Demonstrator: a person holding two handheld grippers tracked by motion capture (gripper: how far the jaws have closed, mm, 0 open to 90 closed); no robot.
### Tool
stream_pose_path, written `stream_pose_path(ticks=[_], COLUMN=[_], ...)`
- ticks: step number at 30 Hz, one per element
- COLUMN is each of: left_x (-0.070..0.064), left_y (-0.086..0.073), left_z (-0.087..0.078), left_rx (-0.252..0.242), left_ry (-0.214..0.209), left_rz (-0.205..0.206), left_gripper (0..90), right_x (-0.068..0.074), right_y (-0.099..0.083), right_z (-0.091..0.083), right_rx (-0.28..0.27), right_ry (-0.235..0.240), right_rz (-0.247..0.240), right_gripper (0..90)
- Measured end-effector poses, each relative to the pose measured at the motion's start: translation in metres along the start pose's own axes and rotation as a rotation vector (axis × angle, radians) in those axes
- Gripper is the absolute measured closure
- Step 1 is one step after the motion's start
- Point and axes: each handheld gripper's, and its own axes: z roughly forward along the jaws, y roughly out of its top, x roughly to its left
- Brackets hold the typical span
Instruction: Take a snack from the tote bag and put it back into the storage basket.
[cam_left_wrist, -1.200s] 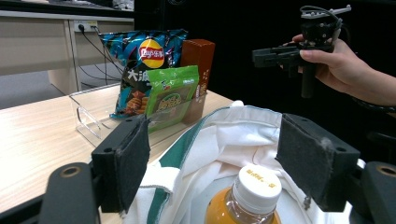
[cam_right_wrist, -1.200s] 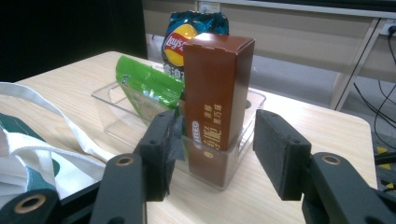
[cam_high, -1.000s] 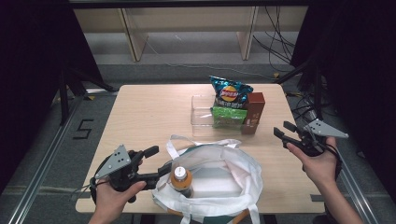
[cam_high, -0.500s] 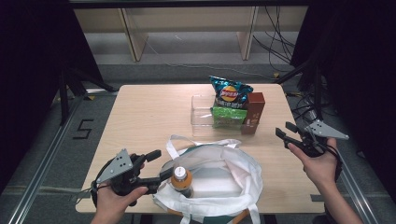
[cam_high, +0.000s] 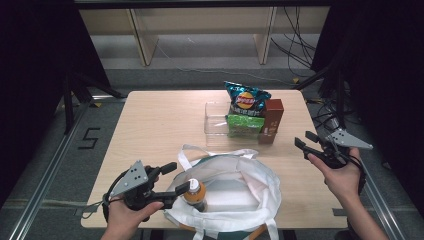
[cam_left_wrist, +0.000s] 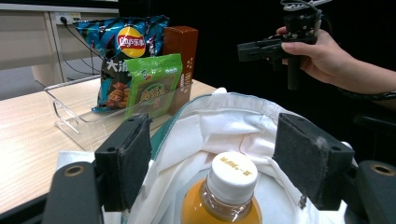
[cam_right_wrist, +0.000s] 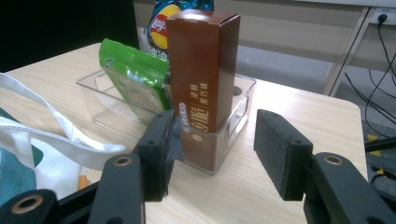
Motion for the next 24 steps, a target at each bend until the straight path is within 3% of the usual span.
stream_pose_path(ticks=[8, 18, 24], left_x=[-0.001, -0.005, -0.006], left_y=[0.000, -0.003, -0.008], left_z=[0.003, 0.007, 0.011], left_rx=[0.016, 0.024, 0.058], left_ry=[0.013, -0.010, -0.008], left_rz=[0.000, 0.012, 0.011], left_gripper=[26.6, 26.0, 26.1], right_x=[-0.001, -0.001, 0.000], right_y=[0.000, 0.001, 0.000], right_z=[0.001, 0.000, 0.001], right_rx=[0.017, 0.013, 0.019], right_ry=[0.027, 0.013, 0.025], right_rz=[-0.001, -0.013, -0.001], right_gripper=[49.0, 48.9, 48.8])
